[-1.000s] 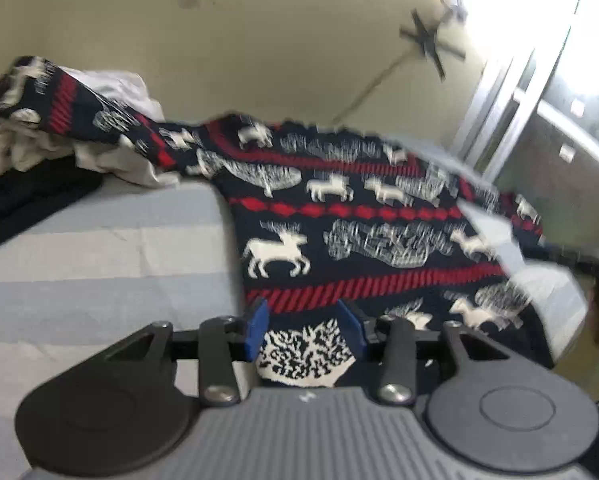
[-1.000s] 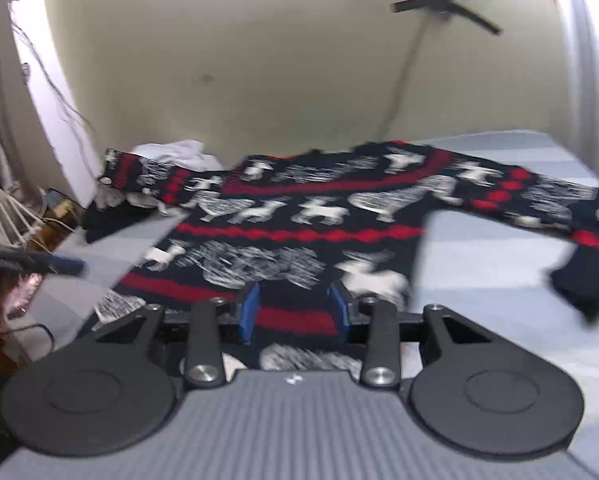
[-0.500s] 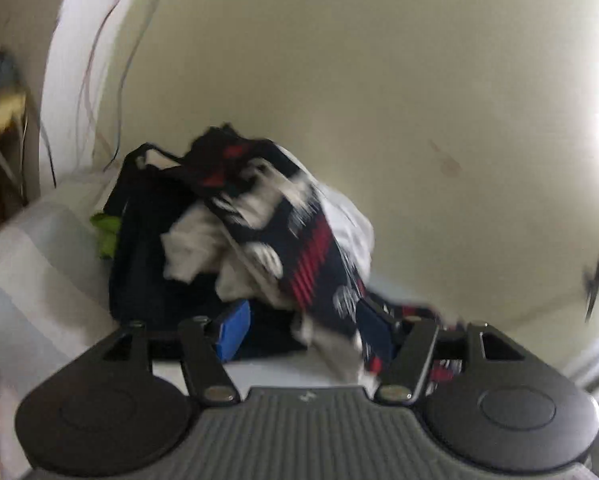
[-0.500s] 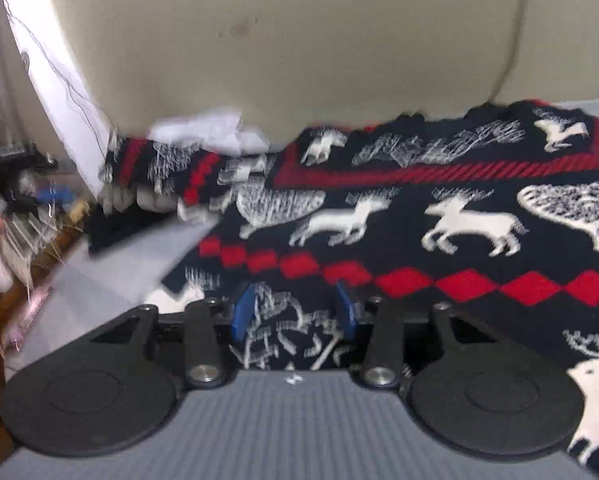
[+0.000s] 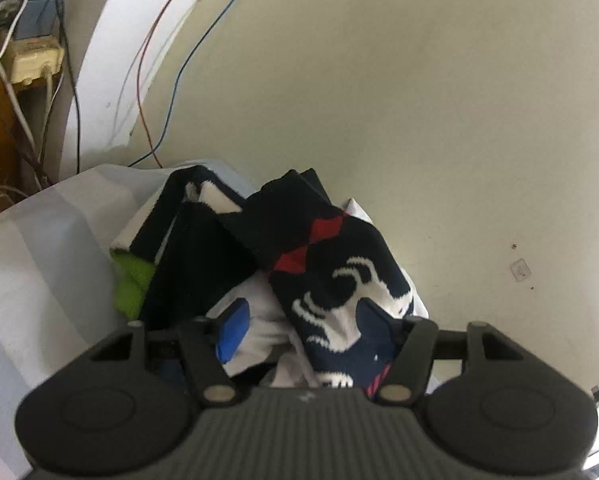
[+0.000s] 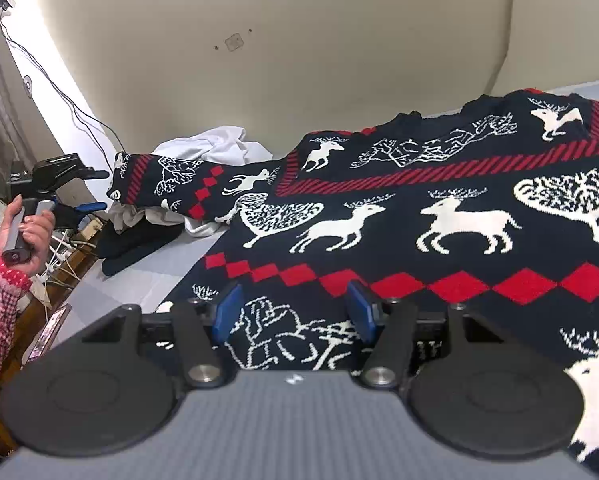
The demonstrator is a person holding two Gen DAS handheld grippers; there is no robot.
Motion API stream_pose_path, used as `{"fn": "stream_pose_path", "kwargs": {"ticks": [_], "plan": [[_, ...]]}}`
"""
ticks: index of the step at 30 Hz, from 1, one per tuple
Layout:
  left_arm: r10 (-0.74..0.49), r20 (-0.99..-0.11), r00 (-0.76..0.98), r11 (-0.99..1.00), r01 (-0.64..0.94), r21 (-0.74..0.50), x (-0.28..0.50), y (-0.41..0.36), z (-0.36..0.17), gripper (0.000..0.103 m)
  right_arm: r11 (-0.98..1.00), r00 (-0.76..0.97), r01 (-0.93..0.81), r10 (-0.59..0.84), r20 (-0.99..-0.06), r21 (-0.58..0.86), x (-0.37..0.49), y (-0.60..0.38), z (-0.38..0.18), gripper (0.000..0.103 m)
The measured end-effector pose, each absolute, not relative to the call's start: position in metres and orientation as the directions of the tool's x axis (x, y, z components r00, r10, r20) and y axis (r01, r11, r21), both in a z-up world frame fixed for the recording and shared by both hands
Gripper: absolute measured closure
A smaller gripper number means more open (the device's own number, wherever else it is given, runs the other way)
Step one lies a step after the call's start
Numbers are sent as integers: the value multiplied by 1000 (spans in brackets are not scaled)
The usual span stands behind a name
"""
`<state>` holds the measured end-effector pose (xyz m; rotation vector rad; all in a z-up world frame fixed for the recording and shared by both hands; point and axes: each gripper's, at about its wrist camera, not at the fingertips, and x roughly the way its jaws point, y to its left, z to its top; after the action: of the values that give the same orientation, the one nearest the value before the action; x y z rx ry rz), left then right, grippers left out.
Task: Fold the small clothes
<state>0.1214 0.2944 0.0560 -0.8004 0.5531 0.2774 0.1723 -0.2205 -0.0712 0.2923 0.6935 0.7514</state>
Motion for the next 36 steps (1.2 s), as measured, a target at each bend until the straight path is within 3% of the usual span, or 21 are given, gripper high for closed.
{"fn": "stream_pose_path", "kwargs": {"ticks": [2, 6, 10, 12, 22, 25, 27, 28, 31, 32, 36], "plan": [[38, -574, 818, 687, -438, -579, 131, 292, 57, 49, 703, 523, -525, 711, -470, 480, 172, -222, -71, 42], [77, -587, 806, 716, -455, -530, 143, 289, 63, 86, 703, 523, -525, 711, -470, 480, 173, -221, -72, 42], [95, -568, 817, 722, -450, -525, 141, 291, 70, 90, 700, 520, -527, 714, -469, 483, 173, -222, -72, 42], [108, -549, 829, 734, -439, -519, 137, 289, 75, 97, 698, 518, -529, 716, -468, 483, 173, -221, -72, 41], [61, -530, 846, 807, -354, -472, 160, 252, 98, 96, 693, 512, -541, 721, -467, 476, 172, -220, -72, 41], [69, -564, 823, 810, -377, -450, 169, 244, 92, 86, 691, 512, -543, 723, -465, 477, 172, -221, -72, 41], [66, -581, 811, 807, -386, -447, 171, 241, 86, 68, 690, 511, -543, 724, -463, 478, 173, -221, -72, 41], [69, -584, 809, 807, -389, -444, 171, 239, 84, 67, 689, 510, -544, 725, -463, 479, 173, -221, -72, 41], [94, -589, 803, 817, -400, -415, 170, 233, 82, 78, 687, 508, -547, 727, -462, 479, 172, -221, -72, 41], [100, -591, 800, 819, -404, -408, 169, 231, 83, 98, 686, 508, -549, 728, -461, 478, 172, -220, -72, 41], [72, -552, 831, 830, -357, -429, 165, 215, 100, 98, 685, 508, -552, 729, -459, 476, 171, -220, -72, 41]]}}
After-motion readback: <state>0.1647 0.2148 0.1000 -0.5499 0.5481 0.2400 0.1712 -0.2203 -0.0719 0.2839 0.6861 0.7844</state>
